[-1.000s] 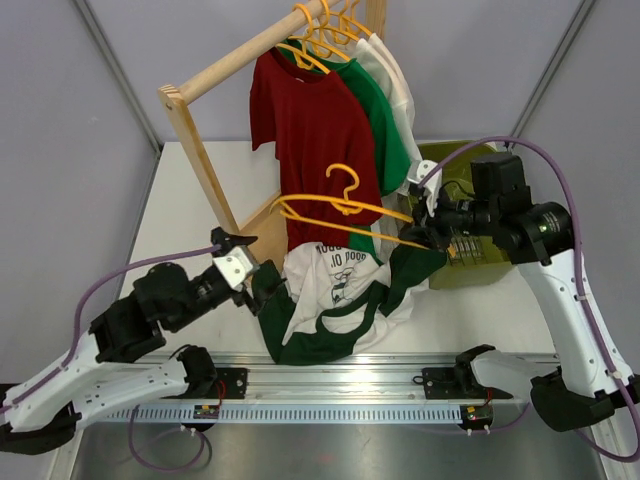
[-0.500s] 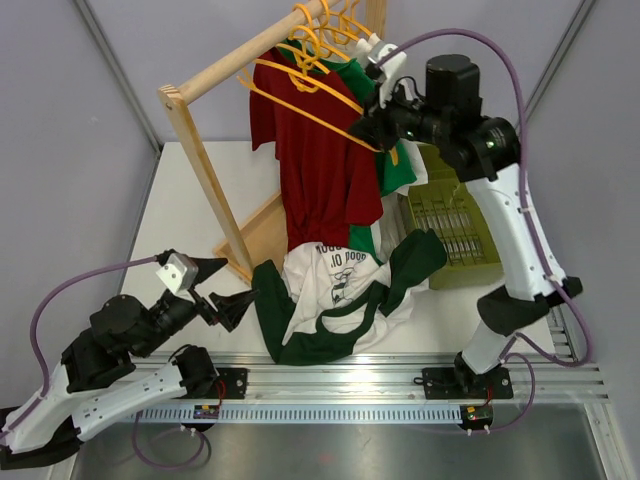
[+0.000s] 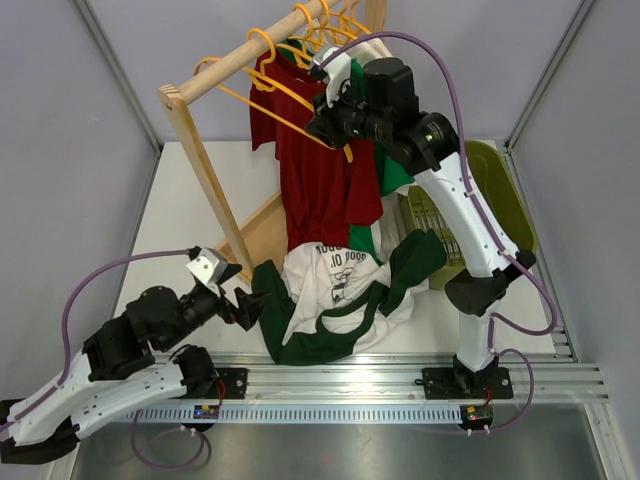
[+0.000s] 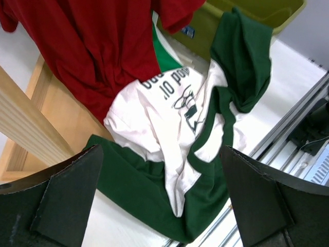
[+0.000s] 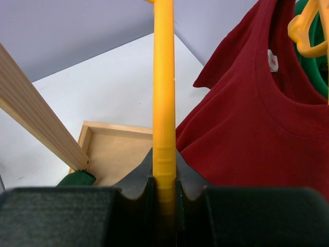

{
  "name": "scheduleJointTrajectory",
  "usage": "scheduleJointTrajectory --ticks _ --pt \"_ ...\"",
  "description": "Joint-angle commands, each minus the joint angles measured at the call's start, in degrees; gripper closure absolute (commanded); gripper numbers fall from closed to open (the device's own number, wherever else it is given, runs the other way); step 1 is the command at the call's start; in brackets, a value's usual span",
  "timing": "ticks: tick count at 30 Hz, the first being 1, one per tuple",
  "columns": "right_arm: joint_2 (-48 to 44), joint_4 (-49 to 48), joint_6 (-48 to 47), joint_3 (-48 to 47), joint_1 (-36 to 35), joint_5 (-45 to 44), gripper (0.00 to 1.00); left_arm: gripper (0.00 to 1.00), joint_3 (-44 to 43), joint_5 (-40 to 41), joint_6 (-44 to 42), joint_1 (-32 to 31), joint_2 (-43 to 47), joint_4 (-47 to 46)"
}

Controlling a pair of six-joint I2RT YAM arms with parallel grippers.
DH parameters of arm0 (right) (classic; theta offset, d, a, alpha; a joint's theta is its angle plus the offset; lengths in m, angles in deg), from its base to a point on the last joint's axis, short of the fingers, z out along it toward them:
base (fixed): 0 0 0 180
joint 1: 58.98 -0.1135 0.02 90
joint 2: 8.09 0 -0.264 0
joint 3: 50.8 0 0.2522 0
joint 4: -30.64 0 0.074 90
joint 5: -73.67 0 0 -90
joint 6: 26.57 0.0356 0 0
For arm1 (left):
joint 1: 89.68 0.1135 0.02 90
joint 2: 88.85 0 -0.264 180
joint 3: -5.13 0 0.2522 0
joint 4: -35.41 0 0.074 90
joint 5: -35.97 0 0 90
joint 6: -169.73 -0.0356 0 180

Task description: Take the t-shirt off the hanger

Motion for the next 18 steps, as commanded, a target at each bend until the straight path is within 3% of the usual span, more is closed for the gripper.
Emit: scheduleJointTrajectory --ticks 1,5,8,9,12,15,18 --pt "0.6 -1.9 -0.7 -2.2 -0.9 -1.7 1.0 0.01 1.6 1.9 1.2 0.0 -3.0 -3.2" --pt "0.2 -1.2 -1.4 -1.2 -0.9 -1.2 0.86 0.01 3.1 2.1 1.1 0.0 -6.2 -4.9" --pt "-1.5 -0.5 -2.9 -0.3 -0.9 -1.7 0.59 0.01 3.3 2.6 1.4 0.0 -10.2 -6.0" --pt "-3.6 0.1 -4.4 0.4 -0.8 -1.9 0.38 0.01 3.1 3.6 2.4 0.0 -11.2 -6.0" --pt "-11.7 -1.9 -6.7 8.5 -0.1 -1.4 0.12 0.01 3.6 2.2 4.0 0.0 -15.0 -7.9" --pt "-21.0 -3.0 -11.4 19.3 0.9 0.2 0.02 0.01 4.8 -0.2 5.5 0.0 -18.6 -9.4" --pt "-26.8 1.5 -18.3 27.1 2.8 1.6 0.01 0.01 5.9 1.3 8.5 0.0 -23.8 -10.4"
